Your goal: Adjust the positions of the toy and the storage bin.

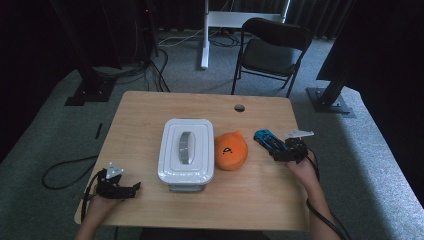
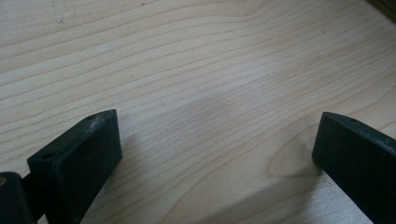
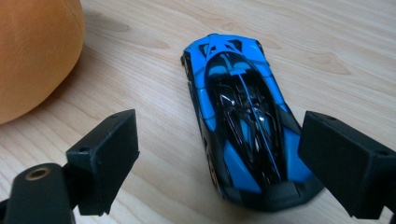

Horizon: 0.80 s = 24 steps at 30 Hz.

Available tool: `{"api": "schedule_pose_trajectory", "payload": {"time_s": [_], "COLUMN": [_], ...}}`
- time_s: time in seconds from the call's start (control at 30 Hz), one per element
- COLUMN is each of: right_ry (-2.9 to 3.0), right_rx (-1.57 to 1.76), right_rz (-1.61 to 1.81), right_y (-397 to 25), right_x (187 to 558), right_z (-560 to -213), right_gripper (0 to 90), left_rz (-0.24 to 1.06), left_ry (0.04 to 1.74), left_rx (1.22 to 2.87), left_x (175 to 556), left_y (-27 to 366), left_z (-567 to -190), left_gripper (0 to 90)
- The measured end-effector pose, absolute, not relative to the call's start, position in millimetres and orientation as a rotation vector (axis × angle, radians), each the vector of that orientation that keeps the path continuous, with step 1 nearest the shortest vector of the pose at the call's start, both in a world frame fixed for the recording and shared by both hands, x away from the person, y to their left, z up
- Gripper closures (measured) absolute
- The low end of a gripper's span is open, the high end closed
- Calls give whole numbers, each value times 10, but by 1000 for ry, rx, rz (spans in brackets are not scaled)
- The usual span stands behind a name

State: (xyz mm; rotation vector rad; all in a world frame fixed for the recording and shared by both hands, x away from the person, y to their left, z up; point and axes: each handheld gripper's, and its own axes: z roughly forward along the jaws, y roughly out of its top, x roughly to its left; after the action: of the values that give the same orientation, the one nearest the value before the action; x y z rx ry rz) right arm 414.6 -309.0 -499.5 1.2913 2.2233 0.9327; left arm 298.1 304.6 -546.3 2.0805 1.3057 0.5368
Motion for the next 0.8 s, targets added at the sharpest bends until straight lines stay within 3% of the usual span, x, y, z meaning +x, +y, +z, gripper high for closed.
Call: {"api": "schedule_pose_trajectory", "payload": {"time_s": [0.8], "right_ry": [2377], "right_rx": [1292], "right_rz": [757], "right_y": [-3012], "right_x": [4701], "right_z": [-5158], "right_gripper": [118], "left_rz": [536], "left_ry": [1305], "left_rx": [2081], "left_x": [2982], "left_y": [3047], "left_z": [-5463], "left_gripper": [17]}}
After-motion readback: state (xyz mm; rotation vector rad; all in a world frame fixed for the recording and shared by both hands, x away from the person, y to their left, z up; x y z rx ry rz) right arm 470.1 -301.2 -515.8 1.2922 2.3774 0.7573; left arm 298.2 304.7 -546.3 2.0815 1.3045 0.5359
